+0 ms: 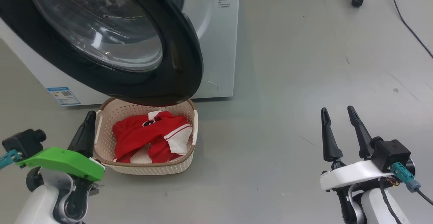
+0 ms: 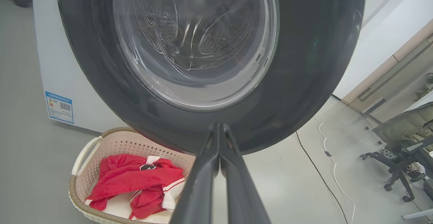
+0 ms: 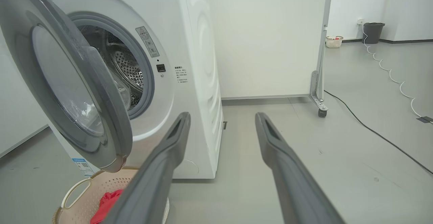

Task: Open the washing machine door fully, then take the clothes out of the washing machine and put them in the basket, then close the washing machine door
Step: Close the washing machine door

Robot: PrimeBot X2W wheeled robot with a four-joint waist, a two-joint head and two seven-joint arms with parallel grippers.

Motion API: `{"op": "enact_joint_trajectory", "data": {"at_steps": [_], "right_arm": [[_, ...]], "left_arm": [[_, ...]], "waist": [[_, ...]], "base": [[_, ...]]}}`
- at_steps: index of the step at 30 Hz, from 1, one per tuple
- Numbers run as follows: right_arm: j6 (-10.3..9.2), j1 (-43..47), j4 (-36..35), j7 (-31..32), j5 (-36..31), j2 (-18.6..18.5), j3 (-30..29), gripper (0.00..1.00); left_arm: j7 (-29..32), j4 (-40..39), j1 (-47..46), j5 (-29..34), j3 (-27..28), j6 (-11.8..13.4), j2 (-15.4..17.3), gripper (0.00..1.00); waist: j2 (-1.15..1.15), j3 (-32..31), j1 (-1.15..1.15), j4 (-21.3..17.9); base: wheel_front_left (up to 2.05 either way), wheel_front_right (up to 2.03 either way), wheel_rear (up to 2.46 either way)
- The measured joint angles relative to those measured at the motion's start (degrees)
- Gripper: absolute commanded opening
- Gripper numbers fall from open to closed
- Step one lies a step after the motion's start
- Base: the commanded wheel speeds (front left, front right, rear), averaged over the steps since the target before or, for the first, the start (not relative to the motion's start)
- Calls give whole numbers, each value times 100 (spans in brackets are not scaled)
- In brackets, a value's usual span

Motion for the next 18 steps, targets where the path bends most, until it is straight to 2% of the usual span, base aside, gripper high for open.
{"op": "enact_joint_trajectory", "data": {"at_steps": [10, 15, 18], "right_arm": [[58, 67, -16, 0, -81, 4, -16, 100], [86, 137, -26, 0, -92, 4, -48, 100], [87, 208, -33, 0, -92, 4, -77, 100]], "left_arm": [[-1168, -118, 298, 1235, -132, 2, 265, 0], [-1185, -114, 495, 1533, -100, 160, 275, 0], [-1184, -135, 522, 1926, -111, 260, 316, 0]], "waist": [[0, -153, 0, 440], [0, -214, 0, 551], [0, -226, 0, 614]], "base": [[0, 0, 0], [0, 0, 0], [0, 0, 0]]}}
